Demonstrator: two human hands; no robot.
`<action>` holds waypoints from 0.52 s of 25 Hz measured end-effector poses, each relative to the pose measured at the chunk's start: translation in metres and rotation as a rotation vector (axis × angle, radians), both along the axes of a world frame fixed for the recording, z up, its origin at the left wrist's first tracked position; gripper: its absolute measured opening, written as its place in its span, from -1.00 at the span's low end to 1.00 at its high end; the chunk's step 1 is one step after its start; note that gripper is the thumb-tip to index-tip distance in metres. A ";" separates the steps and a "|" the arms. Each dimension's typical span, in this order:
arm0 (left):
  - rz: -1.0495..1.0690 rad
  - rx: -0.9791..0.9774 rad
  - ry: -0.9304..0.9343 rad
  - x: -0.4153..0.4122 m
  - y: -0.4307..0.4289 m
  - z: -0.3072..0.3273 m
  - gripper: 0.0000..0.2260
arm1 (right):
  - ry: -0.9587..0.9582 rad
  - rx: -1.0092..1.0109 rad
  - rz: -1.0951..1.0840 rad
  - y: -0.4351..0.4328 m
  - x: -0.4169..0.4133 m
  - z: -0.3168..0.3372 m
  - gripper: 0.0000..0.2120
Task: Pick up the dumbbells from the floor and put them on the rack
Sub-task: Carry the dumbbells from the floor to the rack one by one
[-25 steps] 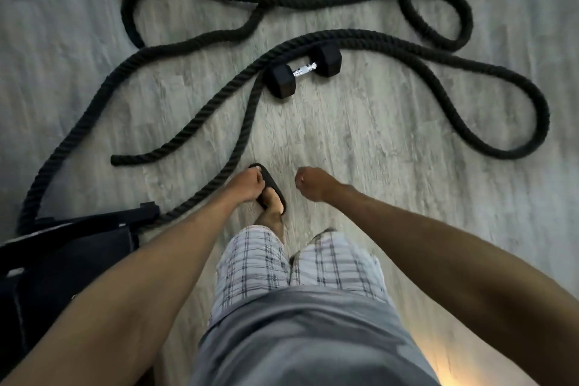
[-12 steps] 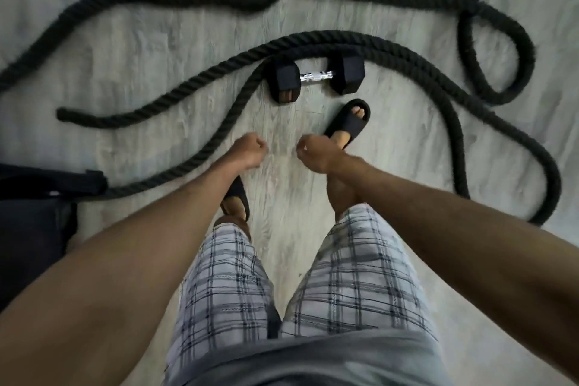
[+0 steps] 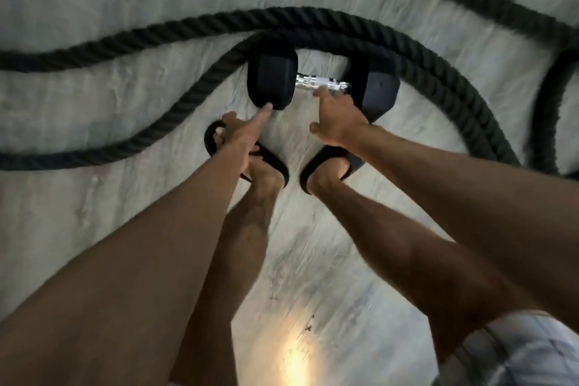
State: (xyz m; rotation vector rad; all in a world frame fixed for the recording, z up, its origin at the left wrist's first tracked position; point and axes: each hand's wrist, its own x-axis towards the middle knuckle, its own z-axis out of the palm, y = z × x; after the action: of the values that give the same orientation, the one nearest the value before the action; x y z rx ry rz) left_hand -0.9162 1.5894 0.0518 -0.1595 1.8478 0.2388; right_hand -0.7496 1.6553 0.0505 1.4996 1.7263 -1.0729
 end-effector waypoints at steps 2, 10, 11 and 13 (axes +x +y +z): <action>0.203 -0.021 -0.089 0.005 0.012 -0.046 -0.13 | -0.027 0.077 0.094 0.014 0.001 -0.052 -0.31; 0.704 0.109 -0.375 0.004 0.031 -0.157 -0.12 | -0.004 0.148 0.207 0.053 0.011 -0.195 -0.63; 0.733 0.162 -0.385 0.004 0.031 -0.163 -0.18 | -0.001 0.144 0.198 0.059 0.009 -0.200 -0.73; 0.773 0.252 -0.374 0.007 0.029 -0.166 -0.34 | 0.032 0.130 0.204 0.063 0.005 -0.203 -0.86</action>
State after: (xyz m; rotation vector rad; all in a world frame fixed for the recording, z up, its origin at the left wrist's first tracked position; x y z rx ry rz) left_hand -0.9096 1.6188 -0.1146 -0.6936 1.2985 0.9063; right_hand -0.7445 1.7183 -0.1525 1.3532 1.9561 -0.8988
